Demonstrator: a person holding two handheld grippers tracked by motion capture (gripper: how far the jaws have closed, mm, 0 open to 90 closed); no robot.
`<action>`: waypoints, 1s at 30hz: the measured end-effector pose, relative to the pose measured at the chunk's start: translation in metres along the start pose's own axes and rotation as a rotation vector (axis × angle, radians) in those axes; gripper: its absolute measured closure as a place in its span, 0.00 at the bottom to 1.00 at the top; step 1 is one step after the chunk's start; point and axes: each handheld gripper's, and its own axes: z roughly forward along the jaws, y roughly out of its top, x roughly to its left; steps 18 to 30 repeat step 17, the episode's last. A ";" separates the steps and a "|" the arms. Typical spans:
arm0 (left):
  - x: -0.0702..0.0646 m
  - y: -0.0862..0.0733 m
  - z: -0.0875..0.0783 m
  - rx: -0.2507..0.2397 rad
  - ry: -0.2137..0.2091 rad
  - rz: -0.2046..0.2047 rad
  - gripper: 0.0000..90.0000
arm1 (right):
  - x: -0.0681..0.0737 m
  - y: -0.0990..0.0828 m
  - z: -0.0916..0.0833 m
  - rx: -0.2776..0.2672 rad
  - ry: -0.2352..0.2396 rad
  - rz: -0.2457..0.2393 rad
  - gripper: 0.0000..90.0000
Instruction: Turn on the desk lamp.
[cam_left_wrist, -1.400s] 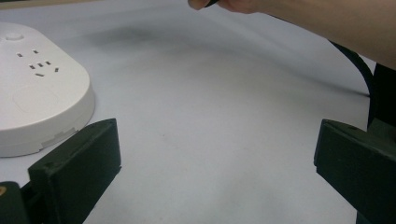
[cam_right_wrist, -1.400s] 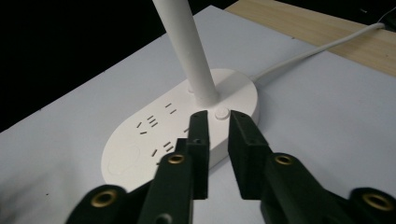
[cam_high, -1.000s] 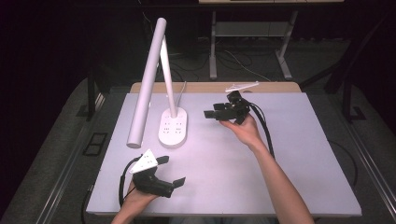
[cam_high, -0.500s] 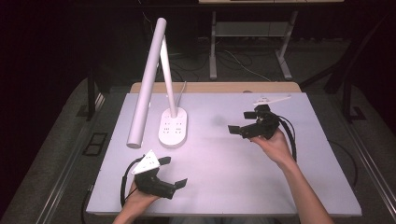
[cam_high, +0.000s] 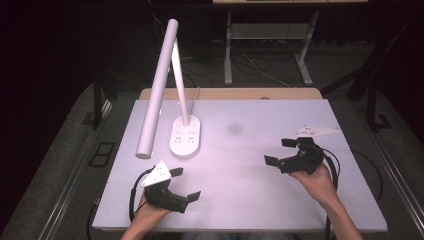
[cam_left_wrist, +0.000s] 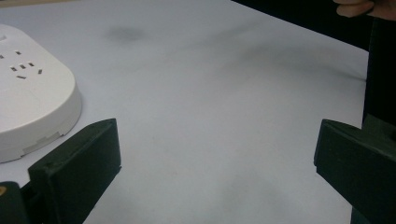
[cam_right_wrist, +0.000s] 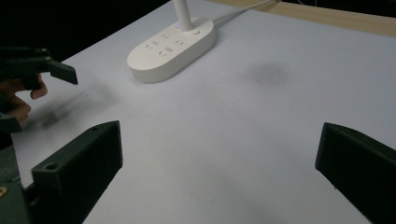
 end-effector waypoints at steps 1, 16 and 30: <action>0.000 0.000 0.000 -0.001 0.000 0.000 0.00 | 0.000 -0.005 -0.003 0.001 -0.005 -0.002 0.00; 0.000 0.001 0.005 0.003 -0.009 -0.004 0.00 | 0.003 -0.070 -0.037 -0.003 -0.086 0.075 0.00; 0.000 0.001 0.005 0.003 -0.008 -0.004 0.00 | 0.003 -0.070 -0.037 -0.003 -0.086 0.075 0.00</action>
